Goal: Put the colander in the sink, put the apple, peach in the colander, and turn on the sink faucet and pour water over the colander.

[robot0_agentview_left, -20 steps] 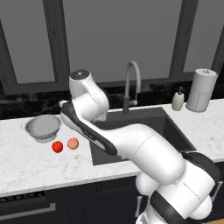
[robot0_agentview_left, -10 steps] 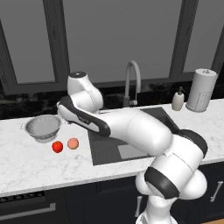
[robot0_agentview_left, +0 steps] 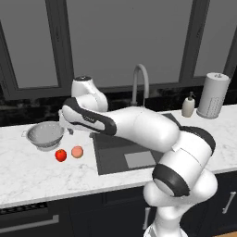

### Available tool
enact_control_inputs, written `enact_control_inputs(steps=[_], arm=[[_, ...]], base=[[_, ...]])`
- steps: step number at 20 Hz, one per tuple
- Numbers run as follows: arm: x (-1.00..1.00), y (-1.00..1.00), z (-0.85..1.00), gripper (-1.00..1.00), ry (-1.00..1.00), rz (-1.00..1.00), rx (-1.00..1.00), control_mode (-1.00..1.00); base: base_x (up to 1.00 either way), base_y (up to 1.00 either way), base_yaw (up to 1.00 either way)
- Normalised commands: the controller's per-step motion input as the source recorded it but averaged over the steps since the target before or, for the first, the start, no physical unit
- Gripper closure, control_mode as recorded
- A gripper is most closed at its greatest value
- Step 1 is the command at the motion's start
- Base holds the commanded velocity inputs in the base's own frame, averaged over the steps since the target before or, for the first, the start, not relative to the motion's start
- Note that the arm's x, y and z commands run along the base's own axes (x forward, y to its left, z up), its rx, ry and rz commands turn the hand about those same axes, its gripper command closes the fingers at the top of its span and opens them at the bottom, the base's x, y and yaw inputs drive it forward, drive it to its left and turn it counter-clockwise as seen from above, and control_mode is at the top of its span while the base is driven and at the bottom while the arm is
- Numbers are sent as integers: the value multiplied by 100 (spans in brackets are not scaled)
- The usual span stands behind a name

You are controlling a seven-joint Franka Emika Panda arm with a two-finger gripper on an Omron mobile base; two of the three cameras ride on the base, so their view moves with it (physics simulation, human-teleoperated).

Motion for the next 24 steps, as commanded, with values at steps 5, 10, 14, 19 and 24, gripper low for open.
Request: enact_control_inputs(steps=[5,10,14,19,24], arm=[[-29,50,0,-100,-3,33,0,-100],[3,60,0,-100,0,28,0,-100],[26,60,0,-100,0,16,0,-100],[36,40,-9,-100,0,7,0,-100],[23,34,-17,-100,-6,12,-1,-100]], base=[[0,0,0],[0,0,0],[0,0,0],[0,0,0],[0,0,0]])
